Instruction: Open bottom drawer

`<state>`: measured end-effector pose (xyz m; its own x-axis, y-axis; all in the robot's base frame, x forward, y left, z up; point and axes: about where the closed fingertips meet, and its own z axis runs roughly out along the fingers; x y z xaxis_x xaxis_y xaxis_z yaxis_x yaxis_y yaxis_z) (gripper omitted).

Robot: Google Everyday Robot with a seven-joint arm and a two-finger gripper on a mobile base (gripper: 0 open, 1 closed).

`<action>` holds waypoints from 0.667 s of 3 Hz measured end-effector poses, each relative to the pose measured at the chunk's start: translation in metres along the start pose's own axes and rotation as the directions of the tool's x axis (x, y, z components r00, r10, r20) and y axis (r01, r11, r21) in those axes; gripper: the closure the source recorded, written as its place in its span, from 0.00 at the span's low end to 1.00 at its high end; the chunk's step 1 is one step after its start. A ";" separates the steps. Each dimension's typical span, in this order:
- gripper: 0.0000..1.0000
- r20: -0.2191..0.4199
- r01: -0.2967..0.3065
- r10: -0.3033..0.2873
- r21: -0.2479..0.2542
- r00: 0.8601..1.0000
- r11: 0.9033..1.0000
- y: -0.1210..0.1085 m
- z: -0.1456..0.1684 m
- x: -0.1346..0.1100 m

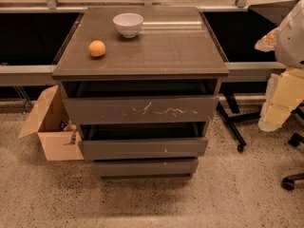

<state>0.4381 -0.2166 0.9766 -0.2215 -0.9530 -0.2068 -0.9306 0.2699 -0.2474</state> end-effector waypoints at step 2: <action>0.00 -0.004 0.017 -0.017 0.005 1.000 1.000 0.000 -0.001 -0.003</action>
Offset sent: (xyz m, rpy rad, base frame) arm 0.0013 0.0046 -0.0019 -0.0279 0.0070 0.0414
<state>0.4388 -0.2144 0.9780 -0.2066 -0.9580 -0.1989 -0.9327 0.2542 -0.2558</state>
